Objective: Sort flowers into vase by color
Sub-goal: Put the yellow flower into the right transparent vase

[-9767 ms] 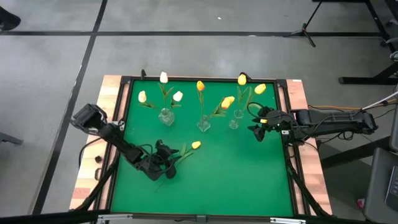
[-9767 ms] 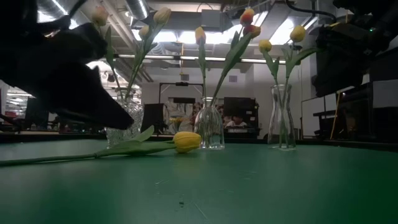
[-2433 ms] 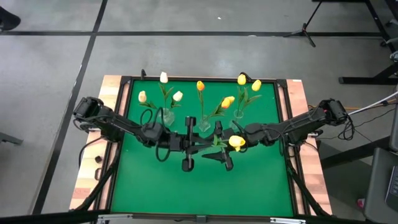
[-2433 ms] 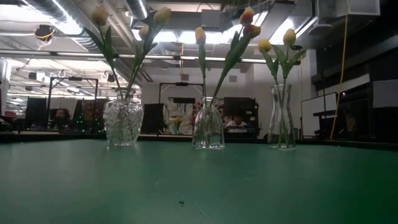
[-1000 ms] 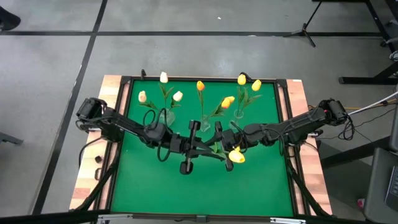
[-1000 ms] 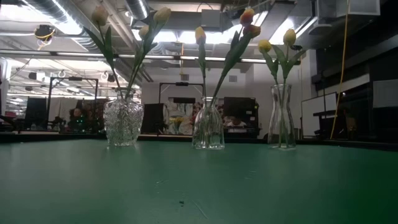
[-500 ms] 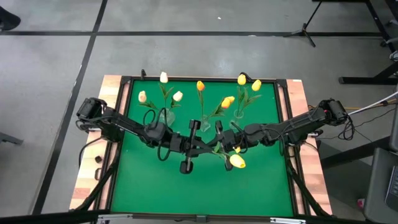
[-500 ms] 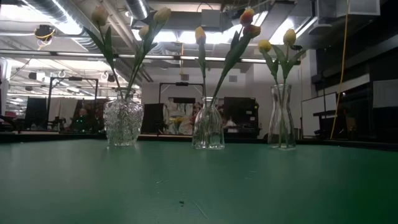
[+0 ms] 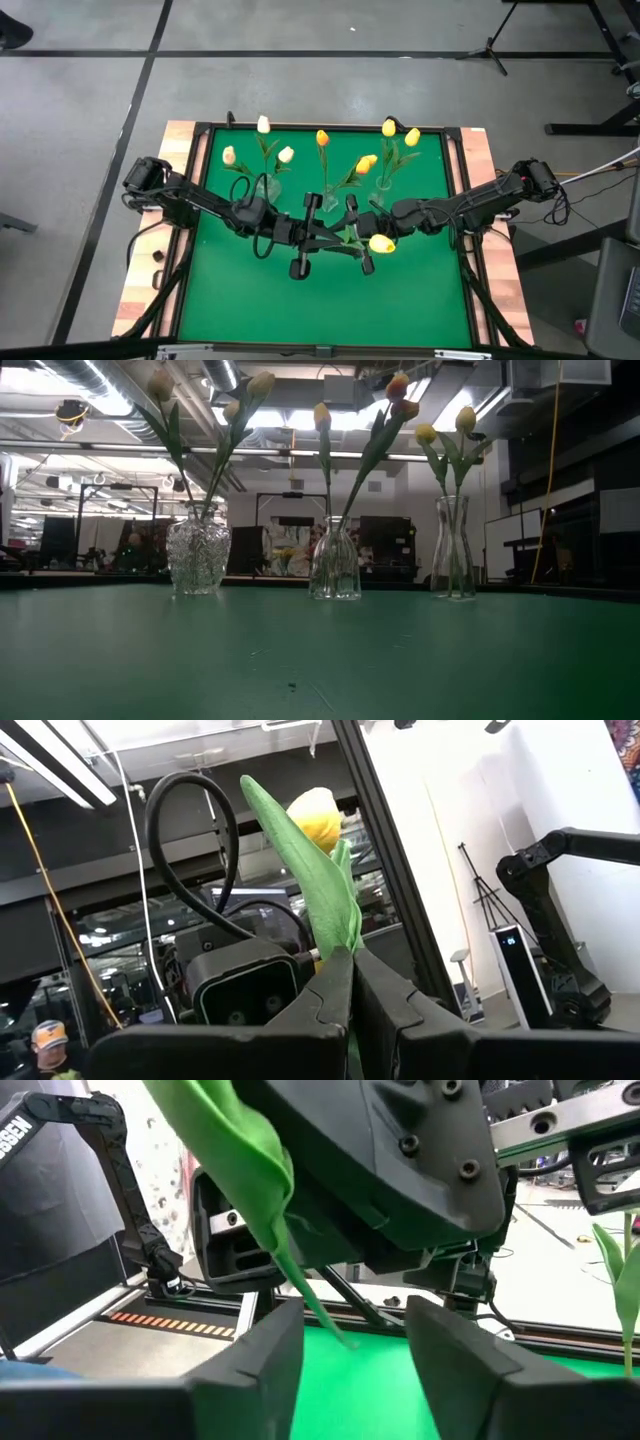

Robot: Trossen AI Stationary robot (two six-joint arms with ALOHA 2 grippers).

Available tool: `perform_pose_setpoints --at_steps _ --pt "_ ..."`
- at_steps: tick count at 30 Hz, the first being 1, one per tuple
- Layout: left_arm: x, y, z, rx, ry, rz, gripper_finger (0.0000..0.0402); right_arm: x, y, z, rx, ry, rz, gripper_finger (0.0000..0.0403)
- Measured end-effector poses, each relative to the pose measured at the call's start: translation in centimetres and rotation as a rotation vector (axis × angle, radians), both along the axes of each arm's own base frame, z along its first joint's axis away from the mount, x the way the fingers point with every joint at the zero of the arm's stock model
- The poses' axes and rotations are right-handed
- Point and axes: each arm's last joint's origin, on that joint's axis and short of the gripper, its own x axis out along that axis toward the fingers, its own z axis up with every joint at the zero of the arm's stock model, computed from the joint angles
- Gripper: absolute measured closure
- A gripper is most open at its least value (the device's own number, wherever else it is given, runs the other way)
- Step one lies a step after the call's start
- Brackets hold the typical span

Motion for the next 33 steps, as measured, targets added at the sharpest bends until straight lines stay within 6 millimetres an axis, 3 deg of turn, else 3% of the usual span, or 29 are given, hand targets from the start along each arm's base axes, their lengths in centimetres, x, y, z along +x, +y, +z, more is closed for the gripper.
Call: perform_pose_setpoints --at_steps 6,14,33 --pt "0.07 0.02 -0.15 0.008 0.016 0.003 0.0401 0.0 0.01 -0.02 0.001 0.002 0.003 0.0199" --pt "0.14 0.02 -0.3 -0.007 0.037 -0.011 0.0401 -0.19 0.51 -0.2 -0.004 0.02 0.189 0.0204" --pt "0.36 0.91 -0.3 -0.047 0.052 -0.053 0.0401 -0.24 0.51 0.35 -0.011 -0.039 0.194 0.0205"
